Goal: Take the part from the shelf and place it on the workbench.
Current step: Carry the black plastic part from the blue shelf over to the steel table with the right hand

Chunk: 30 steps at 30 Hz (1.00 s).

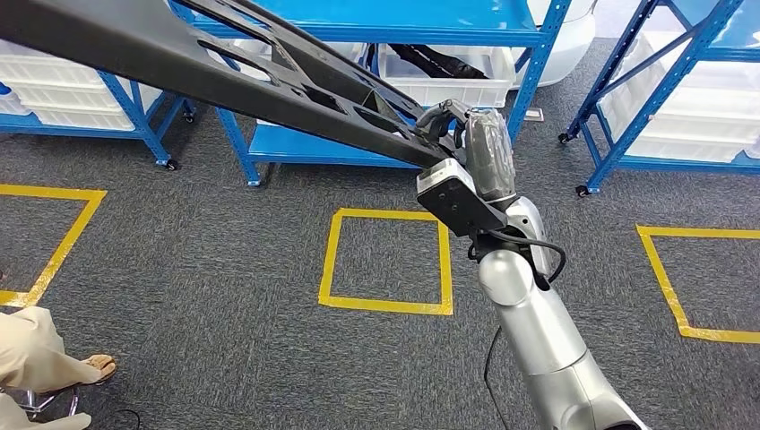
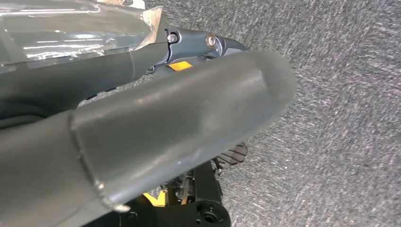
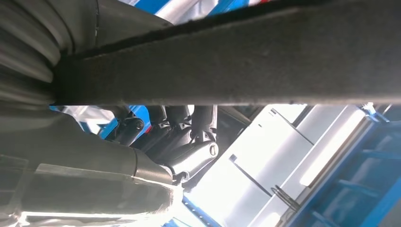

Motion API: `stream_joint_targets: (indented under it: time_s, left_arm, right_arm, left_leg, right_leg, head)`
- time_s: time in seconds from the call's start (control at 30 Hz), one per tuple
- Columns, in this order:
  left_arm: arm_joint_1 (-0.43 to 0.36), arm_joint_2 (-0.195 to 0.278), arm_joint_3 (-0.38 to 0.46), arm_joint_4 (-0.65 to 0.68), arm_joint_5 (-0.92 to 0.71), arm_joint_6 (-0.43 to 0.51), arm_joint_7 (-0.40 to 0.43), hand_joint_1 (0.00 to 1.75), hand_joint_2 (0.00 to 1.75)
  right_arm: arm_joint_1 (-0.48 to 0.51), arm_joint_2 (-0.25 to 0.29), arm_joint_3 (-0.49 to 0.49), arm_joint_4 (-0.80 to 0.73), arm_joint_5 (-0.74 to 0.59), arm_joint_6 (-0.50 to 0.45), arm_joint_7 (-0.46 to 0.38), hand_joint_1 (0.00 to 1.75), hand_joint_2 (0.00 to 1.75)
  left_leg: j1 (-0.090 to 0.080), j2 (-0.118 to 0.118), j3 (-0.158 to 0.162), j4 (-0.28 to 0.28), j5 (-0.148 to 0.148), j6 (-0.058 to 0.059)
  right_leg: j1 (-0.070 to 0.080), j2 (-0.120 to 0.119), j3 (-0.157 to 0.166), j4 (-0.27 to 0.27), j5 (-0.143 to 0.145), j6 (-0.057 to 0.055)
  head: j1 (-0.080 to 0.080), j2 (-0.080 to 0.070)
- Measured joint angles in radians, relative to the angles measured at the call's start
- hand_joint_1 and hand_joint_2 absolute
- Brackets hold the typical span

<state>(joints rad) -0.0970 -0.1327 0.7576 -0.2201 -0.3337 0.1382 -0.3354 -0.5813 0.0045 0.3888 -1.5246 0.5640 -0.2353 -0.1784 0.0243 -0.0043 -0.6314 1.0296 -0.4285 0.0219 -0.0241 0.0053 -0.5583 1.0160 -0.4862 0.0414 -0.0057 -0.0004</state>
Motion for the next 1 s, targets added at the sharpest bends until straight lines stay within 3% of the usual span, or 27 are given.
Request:
stream_joint_targets:
  time_s: [0.1, 0.2, 0.23, 0.3, 0.37, 0.4, 0.47, 0.5, 0.53, 0.57, 0.63, 0.67, 0.73, 0.83, 0.87, 0.9, 0.93, 1.0]
  left_arm:
    - [0.001, 0.002, 0.001, 0.000, 0.002, 0.002, 0.000, 0.00, 0.00]
    - [-0.001, 0.003, 0.005, 0.000, 0.005, 0.006, 0.000, 0.00, 0.00]
    - [-0.002, 0.002, 0.006, 0.000, 0.006, 0.006, 0.000, 0.00, 0.00]
    - [-0.003, 0.002, 0.010, 0.000, 0.007, 0.007, 0.000, 0.00, 0.00]
    - [-0.002, 0.000, 0.014, 0.000, 0.007, 0.007, 0.000, 0.00, 0.00]
    - [-0.002, -0.001, 0.016, 0.001, 0.008, 0.006, 0.000, 0.00, 0.00]
    - [-0.001, -0.003, 0.017, 0.001, 0.007, 0.006, 0.000, 0.00, 0.00]
    - [-0.002, 0.001, 0.017, 0.000, 0.007, 0.007, 0.000, 0.00, 0.00]
    - [-0.002, 0.003, 0.018, -0.001, 0.006, 0.007, 0.000, 0.00, 0.00]
    - [-0.003, 0.005, 0.018, -0.001, 0.006, 0.007, 0.000, 0.00, 0.00]
    - [0.000, 0.004, 0.020, 0.000, 0.004, 0.008, 0.001, 0.00, 0.00]
    - [0.002, 0.004, 0.021, 0.000, 0.004, 0.008, 0.001, 0.00, 0.00]
    - [0.004, 0.004, 0.023, 0.001, 0.005, 0.009, 0.001, 0.00, 0.00]
    - [0.001, 0.003, 0.023, 0.001, 0.005, 0.008, 0.002, 0.00, 0.00]
    - [0.001, 0.003, 0.023, 0.001, 0.004, 0.008, 0.002, 0.00, 0.00]
    - [0.001, 0.003, 0.023, 0.001, 0.004, 0.008, 0.002, 0.00, 0.00]
    - [0.001, 0.002, 0.023, 0.001, 0.004, 0.008, 0.003, 0.00, 0.00]
    - [0.000, 0.007, 0.023, -0.001, 0.002, 0.009, 0.004, 0.00, 0.00]
  right_arm:
    - [-0.002, 0.004, 0.000, 0.005, 0.005, -0.001, -0.003, 1.75, 1.75]
    - [-0.005, 0.010, 0.001, 0.009, 0.012, -0.004, -0.008, 1.75, 1.75]
    - [-0.008, 0.011, 0.001, 0.011, 0.013, -0.006, -0.010, 1.75, 1.75]
    - [-0.014, 0.009, 0.002, 0.016, 0.013, -0.009, -0.014, 1.75, 1.75]
    - [-0.014, 0.007, 0.002, 0.023, 0.014, -0.012, -0.016, 1.75, 1.75]
    - [-0.013, 0.006, 0.002, 0.028, 0.014, -0.013, -0.017, 1.75, 1.75]
    - [-0.013, 0.003, 0.002, 0.035, 0.014, -0.016, -0.020, 1.75, 1.75]
    - [-0.013, 0.002, 0.002, 0.038, 0.013, -0.017, -0.021, 1.75, 1.75]
    - [-0.012, 0.002, 0.002, 0.041, 0.013, -0.018, -0.022, 1.75, 1.75]
    - [-0.009, 0.002, 0.002, 0.044, 0.013, -0.020, -0.022, 1.75, 1.75]
    - [-0.004, 0.003, 0.002, 0.048, 0.014, -0.022, -0.023, 1.75, 1.75]
    - [-0.002, 0.004, 0.001, 0.050, 0.014, -0.023, -0.023, 1.75, 1.75]
    - [-0.002, 0.005, 0.001, 0.051, 0.014, -0.023, -0.023, 1.75, 1.75]
    - [-0.003, 0.006, 0.001, 0.052, 0.014, -0.023, -0.023, 1.75, 1.75]
    - [-0.003, 0.007, 0.001, 0.052, 0.014, -0.023, -0.023, 1.75, 1.75]
    - [-0.003, 0.007, 0.001, 0.053, 0.015, -0.023, -0.023, 1.75, 1.75]
    - [-0.003, 0.008, 0.001, 0.053, 0.015, -0.024, -0.024, 1.75, 1.75]
    - [-0.004, 0.011, 0.001, 0.053, 0.017, -0.026, -0.024, 1.75, 1.75]
  left_leg:
    - [0.000, 0.000, 0.000, -0.007, 0.009, 0.008]
    - [0.002, 0.005, 0.044, -0.091, 0.051, 0.029]
    - [0.008, 0.007, 0.060, -0.124, 0.068, 0.033]
    - [0.021, 0.004, 0.066, -0.148, 0.084, 0.025]
    - [0.035, -0.004, 0.056, -0.148, 0.089, 0.006]
    - [0.045, -0.009, 0.050, -0.144, 0.091, -0.007]
    - [0.069, -0.021, 0.030, -0.118, 0.086, -0.042]
    - [0.077, -0.028, 0.016, -0.099, 0.080, -0.060]
    - [0.081, -0.034, 0.001, -0.075, 0.074, -0.077]
    - [0.081, -0.038, -0.010, -0.059, 0.071, -0.089]
    - [0.079, -0.042, -0.023, -0.049, 0.076, -0.100]
    - [0.078, -0.038, -0.025, -0.048, 0.077, -0.099]
    - [0.071, -0.014, -0.053, 0.012, 0.037, -0.088]
    - [0.043, 0.012, -0.153, 0.246, -0.081, -0.054]
    - [0.031, 0.012, -0.173, 0.298, -0.102, -0.038]
    - [0.016, 0.012, -0.174, 0.313, -0.106, -0.019]
    - [-0.001, 0.013, -0.151, 0.284, -0.095, 0.008]
    - [-0.041, 0.016, -0.070, 0.161, -0.062, 0.082]
  right_leg:
    - [-0.010, 0.001, 0.000, -0.009, 0.010, 0.000]
    - [-0.002, -0.002, 0.008, -0.021, 0.011, -0.002]
    - [0.001, -0.003, -0.001, 0.002, -0.004, -0.005]
    - [-0.004, -0.003, -0.049, 0.108, -0.056, -0.008]
    - [-0.017, -0.003, -0.090, 0.195, -0.087, 0.007]
    - [-0.026, -0.004, -0.086, 0.189, -0.080, 0.022]
    - [-0.047, -0.001, -0.031, 0.086, -0.039, 0.064]
    - [-0.053, 0.008, -0.010, 0.042, -0.024, 0.079]
    - [-0.056, 0.016, 0.000, 0.022, -0.019, 0.078]
    - [-0.057, 0.022, -0.003, 0.027, -0.023, 0.067]
    - [-0.055, 0.019, -0.018, 0.056, -0.025, 0.034]
    - [-0.051, 0.014, -0.023, 0.061, -0.023, 0.026]
    - [-0.039, 0.005, -0.030, 0.065, -0.019, 0.014]
    - [-0.010, -0.014, -0.038, 0.064, -0.012, 0.000]
    - [0.003, -0.021, -0.041, 0.064, -0.011, -0.003]
    - [0.016, -0.027, -0.044, 0.064, -0.010, -0.006]
    - [0.030, -0.033, -0.046, 0.063, -0.008, -0.009]
    - [0.053, -0.043, -0.046, 0.059, -0.005, -0.022]
  head:
    - [-0.002, 0.000]
    - [-0.003, 0.000]
    - [-0.002, 0.000]
    - [0.000, 0.000]
    - [0.001, 0.000]
    - [0.001, 0.000]
    - [0.002, 0.000]
    - [0.007, 0.000]
    - [0.014, 0.000]
    - [0.016, 0.000]
    - [0.010, 0.000]
    - [0.003, 0.000]
    - [-0.005, 0.000]
    - [-0.012, 0.000]
    - [-0.013, 0.000]
    - [-0.013, 0.000]
    - [-0.013, 0.000]
    - [-0.005, 0.000]
